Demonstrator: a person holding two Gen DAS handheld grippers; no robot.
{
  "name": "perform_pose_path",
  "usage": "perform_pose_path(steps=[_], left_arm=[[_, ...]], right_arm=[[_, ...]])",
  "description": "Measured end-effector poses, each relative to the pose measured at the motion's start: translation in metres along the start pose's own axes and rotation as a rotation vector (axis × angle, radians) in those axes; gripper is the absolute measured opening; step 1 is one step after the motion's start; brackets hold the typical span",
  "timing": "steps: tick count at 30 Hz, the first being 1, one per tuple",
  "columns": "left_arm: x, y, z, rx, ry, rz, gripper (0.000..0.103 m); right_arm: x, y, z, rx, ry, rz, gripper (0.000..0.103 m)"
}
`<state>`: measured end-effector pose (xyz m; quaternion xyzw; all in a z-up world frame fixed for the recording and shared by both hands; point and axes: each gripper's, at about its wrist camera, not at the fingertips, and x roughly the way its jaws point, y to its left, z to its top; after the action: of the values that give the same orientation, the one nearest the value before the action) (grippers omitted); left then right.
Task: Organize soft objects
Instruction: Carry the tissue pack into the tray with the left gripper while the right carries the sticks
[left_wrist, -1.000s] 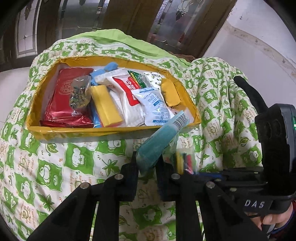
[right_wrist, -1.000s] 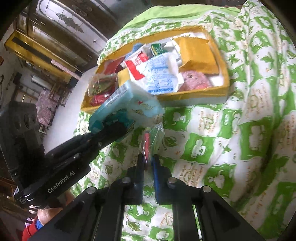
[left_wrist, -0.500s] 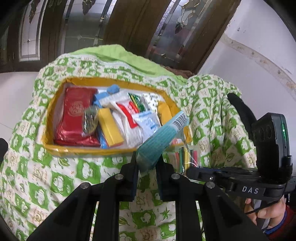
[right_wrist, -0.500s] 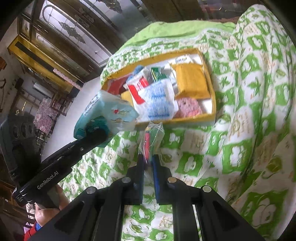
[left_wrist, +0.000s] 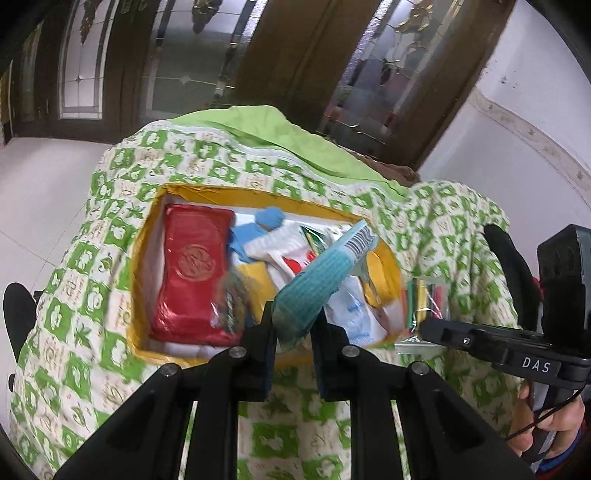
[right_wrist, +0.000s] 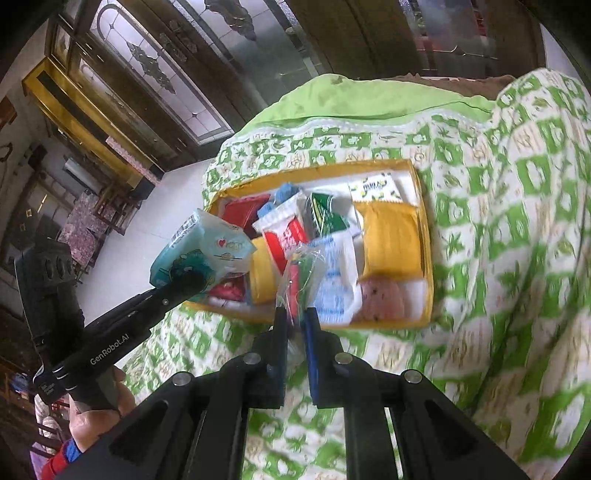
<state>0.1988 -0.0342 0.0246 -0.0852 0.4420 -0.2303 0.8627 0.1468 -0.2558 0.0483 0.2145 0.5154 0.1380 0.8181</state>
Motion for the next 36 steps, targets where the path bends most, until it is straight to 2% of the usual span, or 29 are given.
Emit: perform_pose_path(steps=[14,23,33,35,36], left_arm=[[0.037,0.032,0.041,-0.058,-0.012,0.04,0.017],[0.053,0.04,0.053,-0.057,-0.013,0.061,0.017],[0.06,0.043,0.055,-0.054,-0.012,0.081,0.018],[0.06,0.041,0.054,-0.044,-0.014,0.089,0.022],[0.059,0.039,0.054,-0.035,-0.016,0.095,0.029]], right_arm=[[0.04,-0.018,0.059,0.002,0.008,-0.06,0.01],[0.067,-0.029,0.069,0.007,0.051,-0.078,0.01],[0.077,-0.033,0.075,0.013,0.049,-0.079,0.011],[0.077,-0.033,0.076,0.008,0.039,-0.078,0.018],[0.075,-0.032,0.076,0.005,0.031,-0.077,0.031]])
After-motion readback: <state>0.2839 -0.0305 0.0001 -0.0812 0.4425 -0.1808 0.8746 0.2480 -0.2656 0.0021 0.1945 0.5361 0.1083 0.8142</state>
